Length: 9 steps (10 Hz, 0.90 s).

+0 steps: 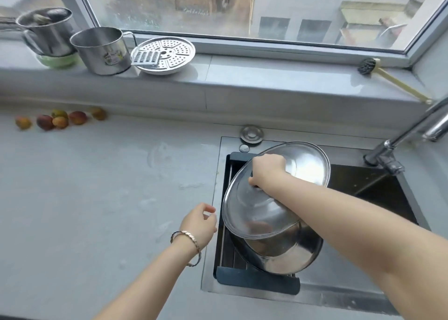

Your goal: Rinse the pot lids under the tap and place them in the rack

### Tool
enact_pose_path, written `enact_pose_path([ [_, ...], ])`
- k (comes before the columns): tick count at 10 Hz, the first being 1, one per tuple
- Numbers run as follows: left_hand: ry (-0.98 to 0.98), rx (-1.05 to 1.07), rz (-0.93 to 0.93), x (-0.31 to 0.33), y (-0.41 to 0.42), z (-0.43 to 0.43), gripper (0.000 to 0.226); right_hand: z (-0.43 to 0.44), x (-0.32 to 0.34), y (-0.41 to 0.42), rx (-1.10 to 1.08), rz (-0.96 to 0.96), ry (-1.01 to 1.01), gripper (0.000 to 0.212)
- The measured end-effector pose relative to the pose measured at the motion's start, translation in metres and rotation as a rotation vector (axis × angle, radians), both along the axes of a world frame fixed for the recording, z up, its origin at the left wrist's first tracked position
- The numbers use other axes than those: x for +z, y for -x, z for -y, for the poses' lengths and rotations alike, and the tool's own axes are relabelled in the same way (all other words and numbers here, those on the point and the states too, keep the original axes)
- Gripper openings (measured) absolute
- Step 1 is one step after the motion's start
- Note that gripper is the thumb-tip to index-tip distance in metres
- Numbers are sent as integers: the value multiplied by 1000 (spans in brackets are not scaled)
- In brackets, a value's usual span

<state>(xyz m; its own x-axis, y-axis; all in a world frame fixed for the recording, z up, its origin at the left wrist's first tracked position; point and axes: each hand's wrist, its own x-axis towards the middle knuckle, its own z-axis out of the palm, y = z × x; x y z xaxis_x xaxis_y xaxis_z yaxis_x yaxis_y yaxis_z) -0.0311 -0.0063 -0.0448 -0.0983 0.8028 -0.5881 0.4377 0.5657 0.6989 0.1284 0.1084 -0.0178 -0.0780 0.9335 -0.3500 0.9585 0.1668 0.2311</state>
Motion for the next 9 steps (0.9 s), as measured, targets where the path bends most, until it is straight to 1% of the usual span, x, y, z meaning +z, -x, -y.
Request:
enact_pose_path([
  [1,-13,6,-6,-1,4,0,16,1,-9,1,30,-9,-20,14],
  [2,-21,-2,-20,-5,6,1,16,2,-12,0,37,-30,-53,25],
  [3,-19,-10,-24,-8,4,2,16,6,-12,-3,41,-29,-24,34],
  [4,-11,-22,-27,-11,1,2,16,11,-9,-4,25,-56,-7,43],
  [5,1,-56,-37,-11,-4,-1,17,13,1,-4,-7,-113,-37,50],
  [6,-3,-165,-98,2,-16,-9,14,19,23,-15,-30,-179,-60,33],
  [7,-32,-351,-236,25,-35,-27,13,31,56,-38,-135,-293,40,20],
  [8,-141,-560,-417,71,-66,-58,11,38,108,-73,-145,-386,65,21],
  [9,-283,-661,-524,136,-100,-78,12,54,181,-112,-135,-548,1,21],
])
